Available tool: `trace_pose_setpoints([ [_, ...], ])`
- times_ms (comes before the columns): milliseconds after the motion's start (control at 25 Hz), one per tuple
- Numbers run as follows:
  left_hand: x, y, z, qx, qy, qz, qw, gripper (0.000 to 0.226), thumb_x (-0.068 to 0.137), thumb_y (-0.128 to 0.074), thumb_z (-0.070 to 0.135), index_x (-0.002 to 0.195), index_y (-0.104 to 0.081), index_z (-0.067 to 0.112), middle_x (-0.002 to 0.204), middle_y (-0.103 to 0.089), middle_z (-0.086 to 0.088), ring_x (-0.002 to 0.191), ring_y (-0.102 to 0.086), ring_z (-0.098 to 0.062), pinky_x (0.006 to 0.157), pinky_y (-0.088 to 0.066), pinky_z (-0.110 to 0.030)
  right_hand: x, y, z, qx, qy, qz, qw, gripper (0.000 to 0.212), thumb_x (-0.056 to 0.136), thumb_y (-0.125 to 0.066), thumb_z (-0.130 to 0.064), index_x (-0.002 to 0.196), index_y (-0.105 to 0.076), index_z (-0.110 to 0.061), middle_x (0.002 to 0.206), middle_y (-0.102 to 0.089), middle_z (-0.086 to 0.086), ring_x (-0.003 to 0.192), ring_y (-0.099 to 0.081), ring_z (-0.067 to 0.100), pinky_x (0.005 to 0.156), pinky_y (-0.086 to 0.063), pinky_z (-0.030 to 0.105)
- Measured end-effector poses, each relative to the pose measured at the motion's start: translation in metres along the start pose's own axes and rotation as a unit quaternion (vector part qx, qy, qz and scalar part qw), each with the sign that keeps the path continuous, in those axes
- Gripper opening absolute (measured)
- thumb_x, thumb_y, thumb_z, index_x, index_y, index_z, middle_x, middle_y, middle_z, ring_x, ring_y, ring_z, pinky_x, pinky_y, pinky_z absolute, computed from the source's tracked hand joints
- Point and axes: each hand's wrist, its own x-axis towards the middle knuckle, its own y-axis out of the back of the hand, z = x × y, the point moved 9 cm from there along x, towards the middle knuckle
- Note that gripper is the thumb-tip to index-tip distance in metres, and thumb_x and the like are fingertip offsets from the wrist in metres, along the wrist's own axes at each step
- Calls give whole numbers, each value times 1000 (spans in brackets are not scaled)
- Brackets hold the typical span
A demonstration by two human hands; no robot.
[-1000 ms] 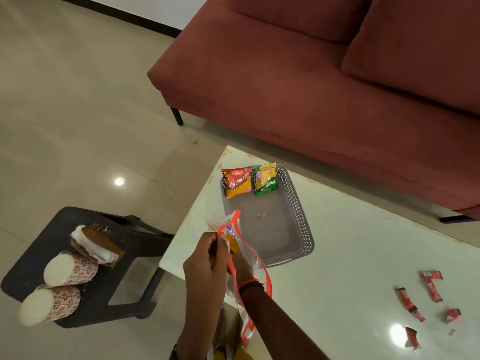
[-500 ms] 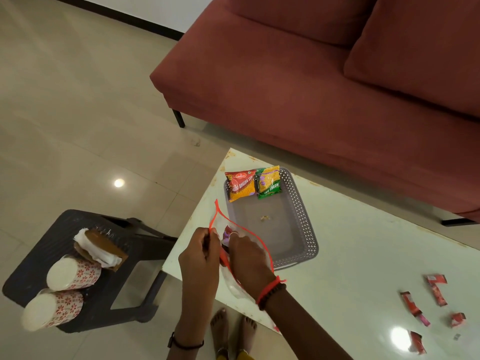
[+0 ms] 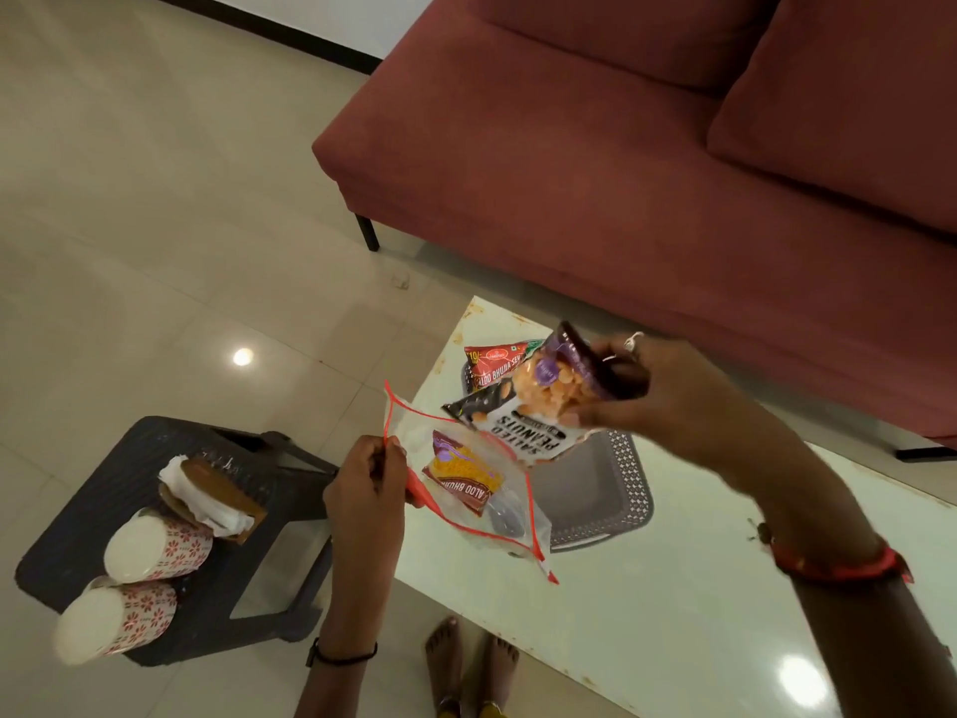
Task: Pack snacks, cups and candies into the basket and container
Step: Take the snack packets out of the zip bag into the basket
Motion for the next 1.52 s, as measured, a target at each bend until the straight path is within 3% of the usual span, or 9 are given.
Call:
trace_pose_setpoints([
  [240,14,5,-9,-17,23,1,1000,19,93,-49,17,79,-58,7,66,-64,-5,59,-63,-14,48,-46,-2,82,8,43,183,16,31,983,31,68,-79,-18,97,-71,-13,92,-78,1,84,-74,13,70,-58,18],
  [400,24,22,-18,-14,31,16,999,18,92,-51,13,77,-57,5,61,-59,5,56,-57,-5,45,-42,0,129,5,84,355,-14,41,934,33,66,-76,-20,97,-69,-16,93,-77,-1,80,-73,11,66,-57,17],
  [520,35,33,-27,-5,41,19,999,18,92,-50,11,78,-58,1,60,-58,2,54,-55,-4,45,-42,-1,156,4,117,386,-28,50,921,43,61,-81,-25,100,-66,-16,96,-76,-1,82,-71,13,67,-58,20],
  [600,41,37,-30,-6,45,19,999,20,92,-49,11,80,-60,-1,61,-60,-2,50,-59,-7,44,-43,-2,173,-6,141,332,-51,49,941,53,56,-84,-28,104,-64,-14,102,-75,3,91,-71,18,70,-60,23],
  [760,51,39,-30,1,39,27,999,18,92,-50,9,76,-58,3,59,-57,3,54,-58,12,43,-41,0,211,-39,185,83,-88,56,991,48,63,-86,-16,105,-66,-5,104,-72,21,94,-70,32,87,-57,48],
  [840,55,35,-33,1,38,29,999,18,92,-50,8,76,-58,4,59,-58,2,54,-59,11,43,-41,-1,230,-60,204,-4,-103,45,994,50,65,-84,-11,109,-61,-2,110,-70,19,98,-67,30,87,-53,42],
  [1000,62,30,-40,-9,43,32,999,20,92,-50,13,82,-60,-1,66,-63,-8,52,-61,-6,43,-45,-3,255,-97,228,-145,-93,-16,985,45,72,-77,-6,111,-56,-3,114,-65,18,101,-61,30,76,-42,28],
  [1160,67,25,-43,-12,28,36,999,20,91,-51,14,85,-62,-2,67,-62,-7,60,-61,-11,45,-48,-7,268,-115,230,-231,-55,-54,970,49,75,-74,-12,120,-54,-7,122,-64,14,109,-60,30,93,-50,41],
  [1520,68,21,-47,12,27,29,999,24,90,-51,18,91,-62,-3,74,-64,-10,61,-59,-8,44,-46,-7,284,-116,206,-407,47,-38,911,47,76,-73,-26,119,-59,-15,120,-59,11,116,-50,28,92,-42,39],
])
